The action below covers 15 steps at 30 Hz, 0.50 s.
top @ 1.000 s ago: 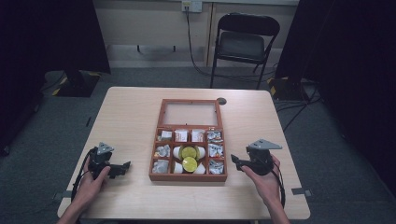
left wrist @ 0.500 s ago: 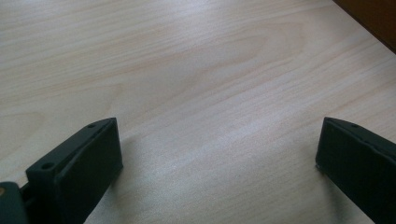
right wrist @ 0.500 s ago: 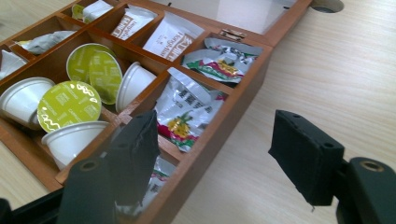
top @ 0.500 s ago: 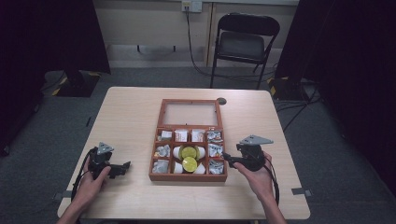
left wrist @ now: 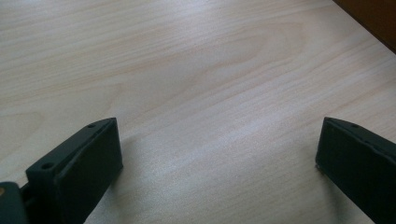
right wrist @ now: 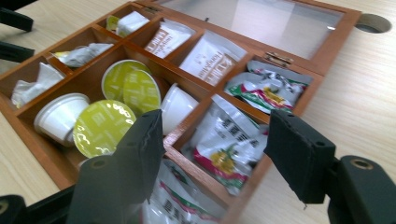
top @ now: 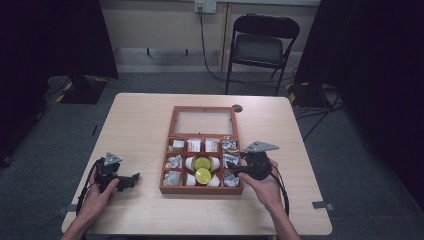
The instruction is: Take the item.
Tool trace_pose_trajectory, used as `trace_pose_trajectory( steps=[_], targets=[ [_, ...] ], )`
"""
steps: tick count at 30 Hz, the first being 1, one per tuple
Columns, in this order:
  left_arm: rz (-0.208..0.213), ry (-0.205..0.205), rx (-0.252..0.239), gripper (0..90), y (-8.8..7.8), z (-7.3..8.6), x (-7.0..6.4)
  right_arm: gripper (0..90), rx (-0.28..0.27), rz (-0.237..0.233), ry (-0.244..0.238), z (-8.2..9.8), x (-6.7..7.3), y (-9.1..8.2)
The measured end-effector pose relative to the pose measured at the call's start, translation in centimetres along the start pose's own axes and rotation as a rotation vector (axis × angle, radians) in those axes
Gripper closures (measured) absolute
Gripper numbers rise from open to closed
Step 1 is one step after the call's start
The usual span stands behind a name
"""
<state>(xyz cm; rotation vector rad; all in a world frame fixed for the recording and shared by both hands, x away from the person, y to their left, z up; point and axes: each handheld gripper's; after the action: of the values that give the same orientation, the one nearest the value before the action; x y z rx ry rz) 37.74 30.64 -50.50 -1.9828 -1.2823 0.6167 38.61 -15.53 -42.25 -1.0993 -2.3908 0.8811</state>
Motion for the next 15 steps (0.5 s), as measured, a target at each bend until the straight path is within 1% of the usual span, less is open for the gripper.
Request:
trace_pose_trajectory(
  steps=[9, 15],
  targets=[
    [-0.002, -0.001, -0.002, 0.0, 0.0, 0.0, 0.0, 38.3, -0.006, -0.031, -0.01, -1.2, 1.1, 1.1],
    [0.0, 0.0, 0.0, 0.0, 0.0, 0.0, 0.0, 39.3, -0.002, -0.059, -0.027, -1.9, 1.8, 1.7]
  ],
)
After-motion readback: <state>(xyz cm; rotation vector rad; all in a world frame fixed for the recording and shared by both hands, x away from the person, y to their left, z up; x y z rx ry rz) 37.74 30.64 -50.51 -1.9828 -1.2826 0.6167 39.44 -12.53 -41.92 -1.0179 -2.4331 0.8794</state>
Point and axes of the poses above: each handheld gripper's, and its own axes: y roughly forward along the jaws, z roughly out of its underside, x roughly to its left, and after that the axes turned 5 degrees about x, right-handed
